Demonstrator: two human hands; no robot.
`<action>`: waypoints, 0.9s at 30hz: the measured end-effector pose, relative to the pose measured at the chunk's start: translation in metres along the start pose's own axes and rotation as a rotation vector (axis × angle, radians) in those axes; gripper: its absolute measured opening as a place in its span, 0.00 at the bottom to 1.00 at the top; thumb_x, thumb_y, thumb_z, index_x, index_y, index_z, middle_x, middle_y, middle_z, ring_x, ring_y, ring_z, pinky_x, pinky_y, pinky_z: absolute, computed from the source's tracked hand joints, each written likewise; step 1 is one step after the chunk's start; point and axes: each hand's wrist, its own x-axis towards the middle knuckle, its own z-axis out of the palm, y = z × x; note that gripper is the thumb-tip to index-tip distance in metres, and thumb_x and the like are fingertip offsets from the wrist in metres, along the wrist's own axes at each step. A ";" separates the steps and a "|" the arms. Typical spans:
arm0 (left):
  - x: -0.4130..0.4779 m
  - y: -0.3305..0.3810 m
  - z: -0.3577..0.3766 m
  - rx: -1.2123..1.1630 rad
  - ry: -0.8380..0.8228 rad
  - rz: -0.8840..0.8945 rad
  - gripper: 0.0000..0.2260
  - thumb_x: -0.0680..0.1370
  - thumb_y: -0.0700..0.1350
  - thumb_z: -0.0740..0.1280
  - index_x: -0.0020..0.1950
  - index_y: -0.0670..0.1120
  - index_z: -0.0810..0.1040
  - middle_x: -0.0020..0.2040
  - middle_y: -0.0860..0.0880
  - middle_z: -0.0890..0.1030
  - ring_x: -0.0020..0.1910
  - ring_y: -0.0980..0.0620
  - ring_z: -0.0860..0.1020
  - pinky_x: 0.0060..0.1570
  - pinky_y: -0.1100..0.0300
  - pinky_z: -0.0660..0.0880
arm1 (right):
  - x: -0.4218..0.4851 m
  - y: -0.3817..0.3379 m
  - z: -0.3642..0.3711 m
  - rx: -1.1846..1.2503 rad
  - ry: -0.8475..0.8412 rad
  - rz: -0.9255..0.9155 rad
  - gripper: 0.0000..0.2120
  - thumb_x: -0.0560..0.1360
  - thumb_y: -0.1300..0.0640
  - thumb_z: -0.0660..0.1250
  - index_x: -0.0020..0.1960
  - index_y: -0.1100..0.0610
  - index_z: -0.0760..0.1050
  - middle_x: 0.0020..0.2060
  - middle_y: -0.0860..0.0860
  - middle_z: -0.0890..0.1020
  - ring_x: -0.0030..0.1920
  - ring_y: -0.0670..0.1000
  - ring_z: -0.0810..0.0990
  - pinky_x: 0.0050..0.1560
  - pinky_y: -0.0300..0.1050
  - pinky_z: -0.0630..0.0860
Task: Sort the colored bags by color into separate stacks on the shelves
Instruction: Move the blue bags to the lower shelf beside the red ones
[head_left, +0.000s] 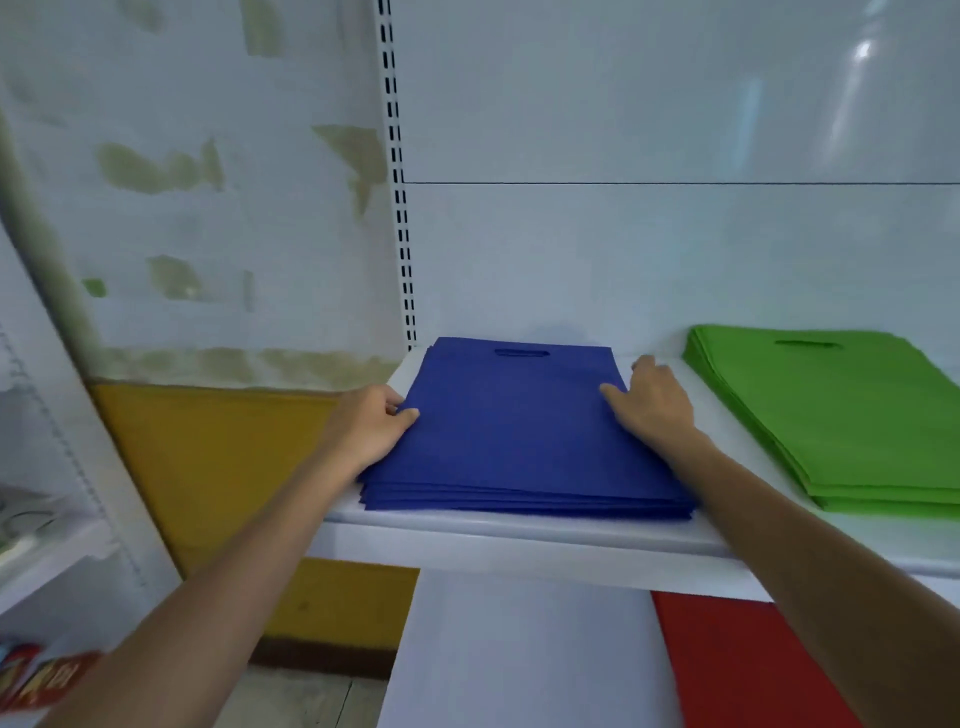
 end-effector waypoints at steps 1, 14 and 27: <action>0.001 -0.001 0.001 -0.023 0.017 0.001 0.08 0.76 0.44 0.66 0.51 0.41 0.79 0.46 0.47 0.79 0.50 0.46 0.78 0.50 0.55 0.72 | -0.001 0.003 0.002 -0.009 -0.006 0.024 0.22 0.76 0.51 0.63 0.63 0.66 0.66 0.60 0.62 0.72 0.60 0.61 0.71 0.55 0.49 0.69; -0.010 0.009 -0.001 -0.012 0.267 0.260 0.05 0.75 0.39 0.67 0.51 0.42 0.77 0.44 0.45 0.81 0.42 0.47 0.77 0.44 0.58 0.73 | -0.013 -0.001 -0.001 0.024 0.329 -0.191 0.06 0.76 0.63 0.63 0.51 0.64 0.75 0.50 0.60 0.77 0.53 0.61 0.74 0.48 0.50 0.68; -0.055 0.152 0.036 -0.196 0.195 0.625 0.15 0.77 0.37 0.63 0.64 0.41 0.74 0.56 0.42 0.77 0.46 0.53 0.71 0.51 0.66 0.65 | -0.081 0.084 -0.174 0.231 0.769 -0.176 0.14 0.77 0.67 0.56 0.59 0.61 0.74 0.49 0.56 0.78 0.47 0.55 0.76 0.46 0.34 0.65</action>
